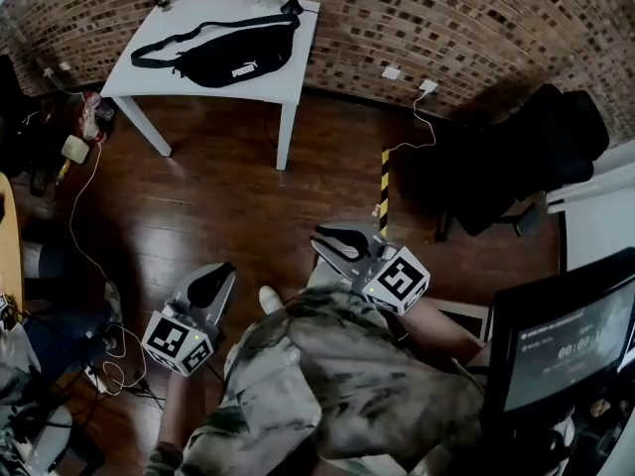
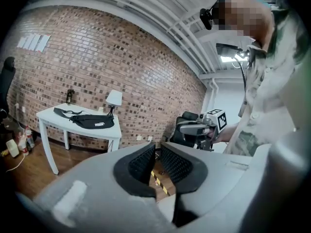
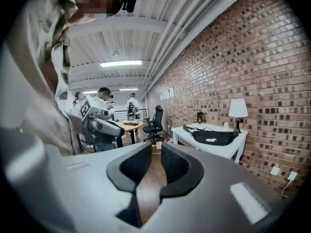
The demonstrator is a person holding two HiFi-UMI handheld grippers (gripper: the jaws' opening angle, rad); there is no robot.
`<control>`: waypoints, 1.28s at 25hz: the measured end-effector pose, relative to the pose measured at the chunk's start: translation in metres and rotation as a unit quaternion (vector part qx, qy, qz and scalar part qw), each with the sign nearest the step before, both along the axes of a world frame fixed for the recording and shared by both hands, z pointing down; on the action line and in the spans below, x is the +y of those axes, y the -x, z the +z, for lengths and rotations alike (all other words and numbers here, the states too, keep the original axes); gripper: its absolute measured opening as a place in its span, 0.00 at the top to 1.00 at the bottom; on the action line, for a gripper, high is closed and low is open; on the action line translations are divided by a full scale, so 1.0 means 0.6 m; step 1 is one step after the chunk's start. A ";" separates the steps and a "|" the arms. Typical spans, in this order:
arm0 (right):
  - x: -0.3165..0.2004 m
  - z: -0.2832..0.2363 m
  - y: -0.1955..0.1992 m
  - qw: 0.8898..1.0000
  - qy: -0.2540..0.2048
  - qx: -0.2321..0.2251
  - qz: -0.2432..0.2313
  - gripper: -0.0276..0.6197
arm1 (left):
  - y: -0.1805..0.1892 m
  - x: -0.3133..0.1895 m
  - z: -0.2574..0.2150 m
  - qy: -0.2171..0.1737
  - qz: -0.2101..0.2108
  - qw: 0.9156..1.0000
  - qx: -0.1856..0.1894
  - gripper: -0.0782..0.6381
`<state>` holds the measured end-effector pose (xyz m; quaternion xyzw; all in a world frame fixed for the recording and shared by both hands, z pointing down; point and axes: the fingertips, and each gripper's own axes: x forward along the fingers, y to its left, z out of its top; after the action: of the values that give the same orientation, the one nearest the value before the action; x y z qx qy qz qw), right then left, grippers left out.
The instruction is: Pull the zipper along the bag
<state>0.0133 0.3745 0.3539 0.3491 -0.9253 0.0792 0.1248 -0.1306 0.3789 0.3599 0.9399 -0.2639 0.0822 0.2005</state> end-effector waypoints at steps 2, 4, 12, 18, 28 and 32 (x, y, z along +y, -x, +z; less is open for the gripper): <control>0.021 -0.012 -0.009 1.000 -0.004 0.003 0.008 0.86 | -0.014 0.010 -0.006 -0.009 0.010 1.000 0.004 0.84; 0.039 -0.022 -0.019 1.000 -0.008 0.001 0.013 0.86 | -0.030 0.018 -0.013 -0.008 0.014 1.000 0.012 0.84; 0.105 -0.050 -0.103 0.999 -0.029 0.015 0.009 0.88 | -0.154 0.048 -0.043 -0.014 0.030 0.999 0.018 0.84; 0.125 -0.042 -0.201 0.999 -0.031 0.019 0.018 0.88 | -0.260 0.062 -0.043 -0.017 0.039 0.999 0.018 0.84; 0.108 -0.019 -0.303 1.000 -0.026 0.005 0.001 0.88 | -0.340 0.045 -0.022 0.000 0.014 1.000 -0.009 0.84; 0.074 -0.003 -0.313 1.000 -0.023 0.006 -0.009 0.88 | -0.338 0.020 -0.013 -0.001 0.004 1.000 -0.015 0.84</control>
<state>0.2014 0.4190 0.3523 0.3438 -0.9293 0.0544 0.1231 0.0720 0.3908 0.3523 0.9397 -0.2632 0.0972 0.1956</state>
